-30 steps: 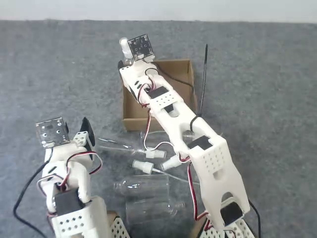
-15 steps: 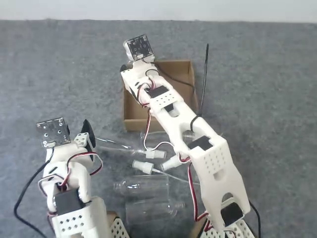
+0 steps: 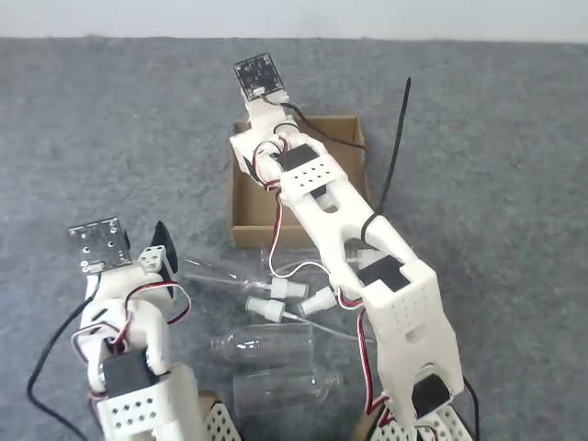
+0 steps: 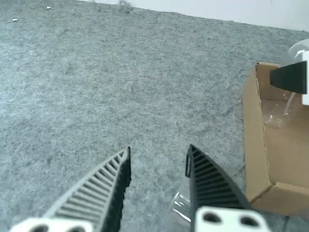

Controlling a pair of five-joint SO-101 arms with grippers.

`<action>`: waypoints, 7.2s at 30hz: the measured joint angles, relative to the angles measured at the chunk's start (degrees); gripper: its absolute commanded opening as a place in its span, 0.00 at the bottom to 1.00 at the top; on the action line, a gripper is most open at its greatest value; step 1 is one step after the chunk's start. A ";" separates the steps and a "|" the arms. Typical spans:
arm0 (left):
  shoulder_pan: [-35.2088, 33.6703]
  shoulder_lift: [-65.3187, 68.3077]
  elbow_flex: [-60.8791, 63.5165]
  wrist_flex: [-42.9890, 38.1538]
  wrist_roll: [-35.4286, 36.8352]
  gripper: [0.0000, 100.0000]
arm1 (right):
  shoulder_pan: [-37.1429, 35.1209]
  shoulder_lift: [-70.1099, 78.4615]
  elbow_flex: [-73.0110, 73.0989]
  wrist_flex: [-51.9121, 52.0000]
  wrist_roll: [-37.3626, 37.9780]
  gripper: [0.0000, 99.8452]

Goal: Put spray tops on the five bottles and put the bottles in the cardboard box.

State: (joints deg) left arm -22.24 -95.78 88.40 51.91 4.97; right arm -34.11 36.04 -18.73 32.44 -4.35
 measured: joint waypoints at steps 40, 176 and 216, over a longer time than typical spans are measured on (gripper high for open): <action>0.00 0.00 0.00 -1.05 0.00 0.18 | 0.00 -36.04 0.00 55.38 0.09 0.29; -14.59 0.00 0.00 -5.80 4.84 0.18 | -30.68 -43.43 61.19 30.86 9.67 0.10; -14.59 0.00 0.00 -5.80 4.84 0.18 | 30.42 -68.84 61.01 56.00 39.91 0.08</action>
State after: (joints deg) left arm -36.84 -95.78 88.40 46.11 9.80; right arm -3.69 -32.79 42.29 88.44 35.56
